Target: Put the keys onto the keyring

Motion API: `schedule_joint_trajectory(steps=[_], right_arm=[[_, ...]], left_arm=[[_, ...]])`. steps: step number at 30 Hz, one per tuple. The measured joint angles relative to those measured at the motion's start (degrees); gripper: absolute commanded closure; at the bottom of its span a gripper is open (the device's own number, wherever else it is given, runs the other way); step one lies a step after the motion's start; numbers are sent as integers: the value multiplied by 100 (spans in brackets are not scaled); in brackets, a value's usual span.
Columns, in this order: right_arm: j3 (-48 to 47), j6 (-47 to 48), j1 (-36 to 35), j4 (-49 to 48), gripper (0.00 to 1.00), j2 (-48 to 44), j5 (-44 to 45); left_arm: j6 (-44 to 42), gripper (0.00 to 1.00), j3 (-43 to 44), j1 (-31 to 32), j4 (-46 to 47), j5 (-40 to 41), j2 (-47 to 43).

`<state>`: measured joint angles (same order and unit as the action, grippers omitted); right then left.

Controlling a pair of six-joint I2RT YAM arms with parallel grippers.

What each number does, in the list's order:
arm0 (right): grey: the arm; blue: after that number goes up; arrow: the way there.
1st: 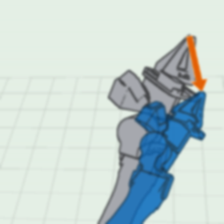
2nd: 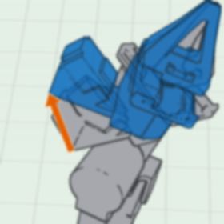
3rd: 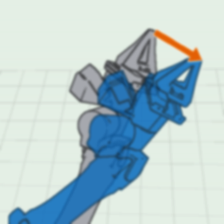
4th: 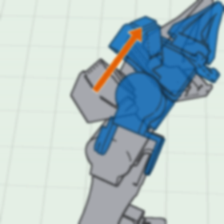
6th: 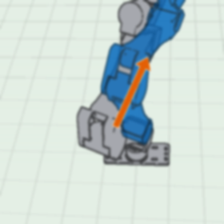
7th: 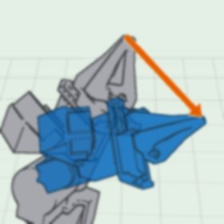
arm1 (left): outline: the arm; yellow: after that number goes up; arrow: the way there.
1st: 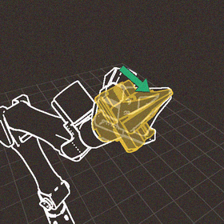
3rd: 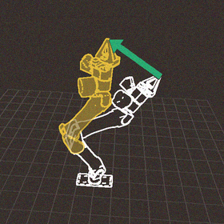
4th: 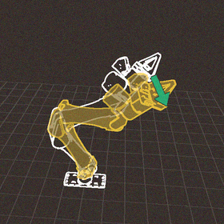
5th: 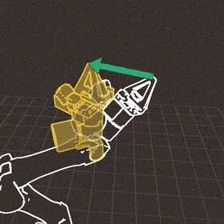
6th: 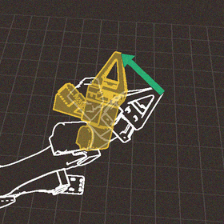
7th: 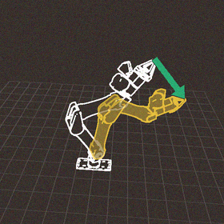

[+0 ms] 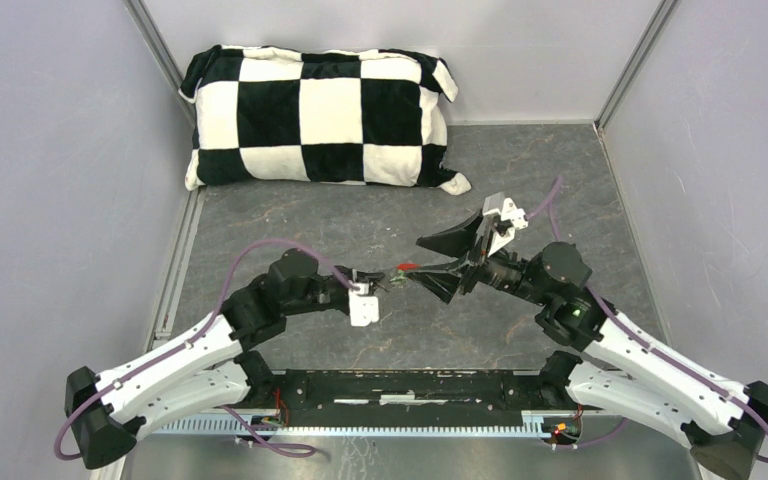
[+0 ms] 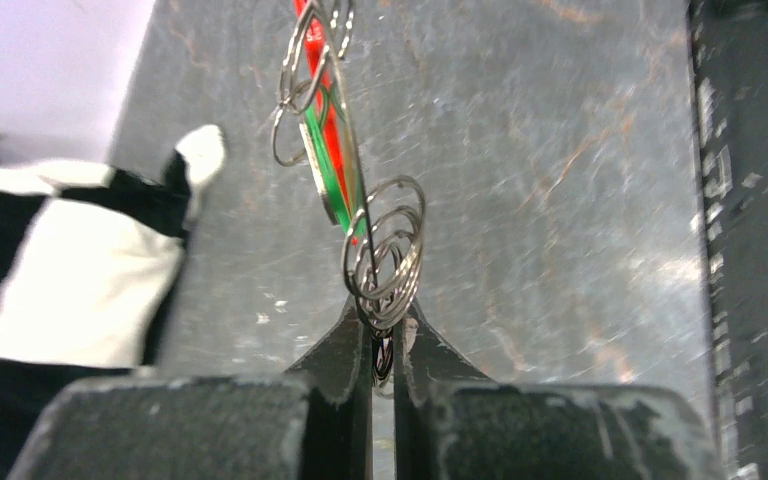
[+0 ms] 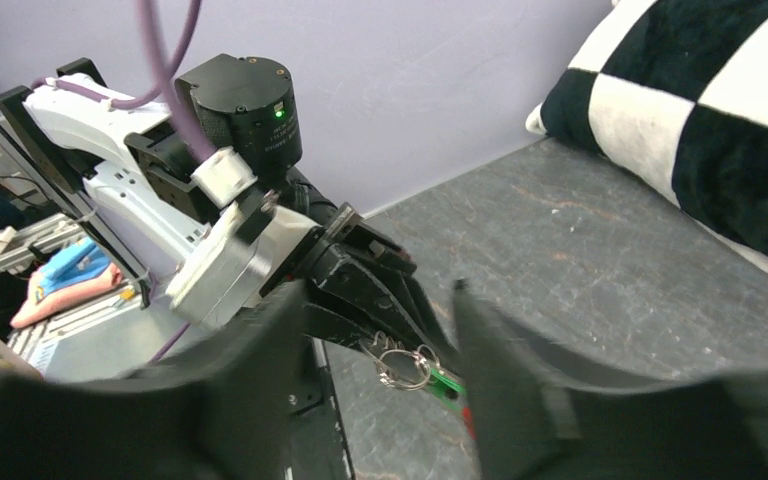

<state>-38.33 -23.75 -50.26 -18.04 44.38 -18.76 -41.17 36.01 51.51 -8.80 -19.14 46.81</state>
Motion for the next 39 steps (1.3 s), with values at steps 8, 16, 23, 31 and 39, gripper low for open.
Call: schedule_joint_trajectory(steps=[8, 16, 23, 31, 39], right_arm=[[-1362, 258, 15, 1832, 6, -24, 527], [-911, -424, 195, 1989, 2, 542, 164], [203, -1537, 232, 855, 11, 732, -811], [457, -2341, 232, -319, 29, 1239, -1360], [719, -2992, 225, -1443, 52, 1770, -1497]], left_arm=[[-4441, 98, -398, 2, -555, -562, -1456], [-7106, 98, -994, 2, -1147, -1246, -2131], [-7563, 98, -994, 2, -1193, -1486, -2124], [-7659, 98, -990, 2, -1217, -1604, -2085], [-7691, 98, -973, 2, -1211, -1600, -2024]])
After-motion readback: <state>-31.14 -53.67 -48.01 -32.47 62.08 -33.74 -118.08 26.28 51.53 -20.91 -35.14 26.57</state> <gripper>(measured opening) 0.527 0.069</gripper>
